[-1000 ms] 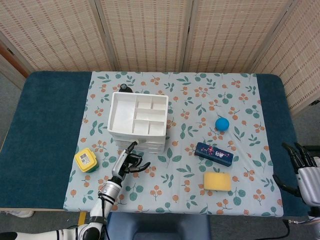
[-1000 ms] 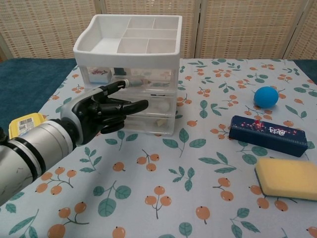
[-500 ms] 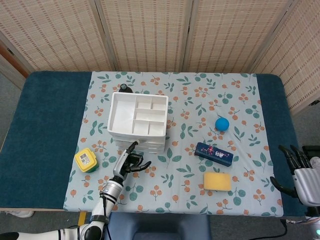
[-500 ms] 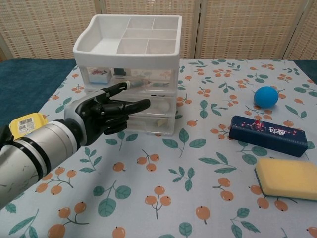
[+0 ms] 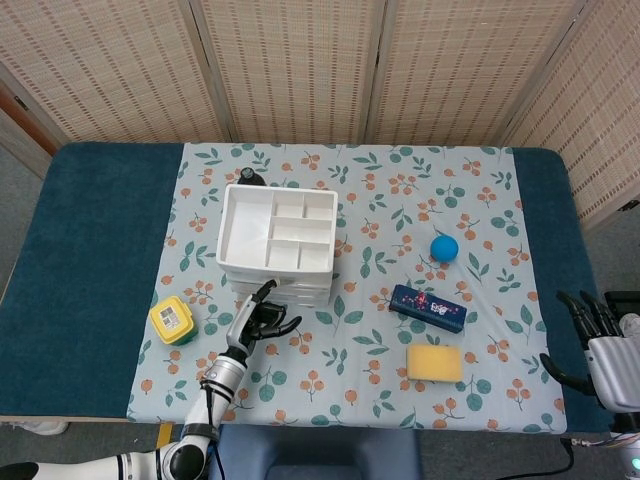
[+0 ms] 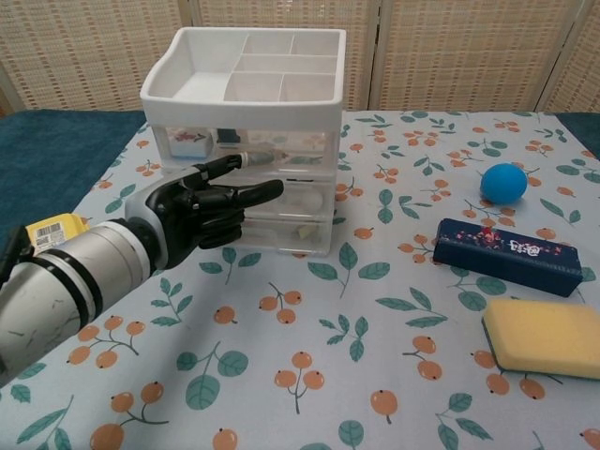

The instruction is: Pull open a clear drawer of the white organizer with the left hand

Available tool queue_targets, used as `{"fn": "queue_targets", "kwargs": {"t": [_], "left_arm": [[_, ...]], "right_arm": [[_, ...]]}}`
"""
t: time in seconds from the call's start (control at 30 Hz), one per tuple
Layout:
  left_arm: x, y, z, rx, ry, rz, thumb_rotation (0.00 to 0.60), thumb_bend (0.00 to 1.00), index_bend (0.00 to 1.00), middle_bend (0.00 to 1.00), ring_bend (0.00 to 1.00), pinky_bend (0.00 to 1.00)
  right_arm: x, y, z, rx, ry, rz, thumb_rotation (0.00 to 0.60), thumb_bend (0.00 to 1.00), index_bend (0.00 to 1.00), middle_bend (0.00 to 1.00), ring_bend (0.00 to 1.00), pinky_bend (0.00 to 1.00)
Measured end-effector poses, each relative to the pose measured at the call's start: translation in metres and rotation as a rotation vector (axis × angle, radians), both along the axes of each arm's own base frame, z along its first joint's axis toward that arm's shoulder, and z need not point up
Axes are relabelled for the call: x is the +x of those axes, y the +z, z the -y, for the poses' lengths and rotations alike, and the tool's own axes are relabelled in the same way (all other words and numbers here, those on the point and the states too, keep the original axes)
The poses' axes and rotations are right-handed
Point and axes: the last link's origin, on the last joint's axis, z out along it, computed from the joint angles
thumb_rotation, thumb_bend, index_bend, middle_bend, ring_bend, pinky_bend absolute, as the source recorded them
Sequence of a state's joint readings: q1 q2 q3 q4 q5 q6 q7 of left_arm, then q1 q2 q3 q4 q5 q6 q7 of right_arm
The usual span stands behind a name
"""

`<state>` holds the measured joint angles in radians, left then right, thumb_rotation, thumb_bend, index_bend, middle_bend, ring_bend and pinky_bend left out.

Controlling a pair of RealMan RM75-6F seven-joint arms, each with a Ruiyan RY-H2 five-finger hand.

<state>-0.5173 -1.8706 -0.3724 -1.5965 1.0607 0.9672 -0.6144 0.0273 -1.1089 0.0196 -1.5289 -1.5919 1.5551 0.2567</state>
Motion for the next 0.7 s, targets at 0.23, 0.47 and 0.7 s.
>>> {"fn": "queue_targets", "kwargs": {"t": [0.23,0.47,0.7], "left_arm": [[0.000,-0.001,-0.001,-0.005,0.000,0.000,0.600,0.21,0.31,0.94,1.00,1.00],[0.000,-0.003,0.005,-0.012,-0.010,0.001,0.600,0.21,0.33,0.94,1.00,1.00],[-0.001,-0.003,0.011,-0.020,-0.016,0.008,0.600,0.21,0.33,0.94,1.00,1.00]], "right_arm": [[-0.001,0.000,0.000,-0.001,-0.002,-0.001,0.600,0.29,0.00,0.13,0.01,0.07],[-0.001,0.000,0.000,-0.003,-0.002,-0.001,0.600,0.29,0.00,0.13,0.01,0.07],[-0.001,0.000,0.000,-0.003,-0.002,-0.002,0.600,0.29,0.00,0.13,0.01,0.07]]}}
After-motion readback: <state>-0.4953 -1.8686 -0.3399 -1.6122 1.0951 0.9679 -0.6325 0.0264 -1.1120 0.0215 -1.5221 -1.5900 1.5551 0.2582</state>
